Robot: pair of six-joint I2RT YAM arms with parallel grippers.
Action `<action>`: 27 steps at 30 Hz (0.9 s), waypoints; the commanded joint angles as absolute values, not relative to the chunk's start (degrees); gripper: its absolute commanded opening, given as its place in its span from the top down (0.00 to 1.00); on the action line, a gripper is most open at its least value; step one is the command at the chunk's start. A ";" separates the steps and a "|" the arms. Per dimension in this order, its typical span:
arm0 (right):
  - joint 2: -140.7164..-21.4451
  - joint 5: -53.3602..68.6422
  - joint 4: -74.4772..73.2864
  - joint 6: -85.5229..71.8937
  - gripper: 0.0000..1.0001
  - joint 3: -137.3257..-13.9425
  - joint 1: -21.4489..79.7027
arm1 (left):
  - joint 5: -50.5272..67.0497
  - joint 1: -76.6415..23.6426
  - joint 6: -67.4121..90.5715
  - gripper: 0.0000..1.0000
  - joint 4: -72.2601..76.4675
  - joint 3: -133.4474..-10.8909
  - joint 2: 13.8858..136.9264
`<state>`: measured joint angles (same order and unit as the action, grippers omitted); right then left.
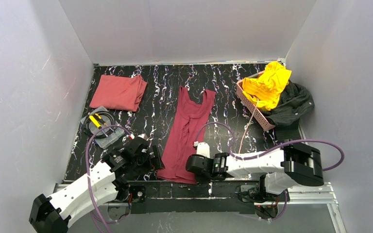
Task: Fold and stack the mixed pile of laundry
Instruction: Fold the tank top at the center of the board.
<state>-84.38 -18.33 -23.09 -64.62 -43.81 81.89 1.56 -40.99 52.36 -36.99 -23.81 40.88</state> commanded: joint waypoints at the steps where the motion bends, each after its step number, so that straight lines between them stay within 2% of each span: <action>1: -79.57 -19.64 -27.79 -67.59 0.99 -39.32 82.27 | 3.81 -43.38 54.17 0.16 -39.14 -22.06 40.90; 11: -76.24 -20.11 -27.97 -69.10 0.99 -36.84 82.63 | 5.46 -48.08 59.65 0.46 -34.10 -19.69 41.12; 18: -77.59 -20.05 -26.63 -68.65 0.99 -37.35 82.75 | 5.98 -49.47 60.08 0.50 -29.85 -19.66 46.13; 23: -77.91 -20.04 -26.20 -68.40 0.99 -37.54 82.87 | 4.82 -49.64 59.84 0.58 -28.97 -19.65 49.03; 27: -78.06 -20.13 -25.92 -68.22 0.99 -37.52 82.86 | 4.84 -49.74 59.98 0.61 -27.47 -18.91 49.90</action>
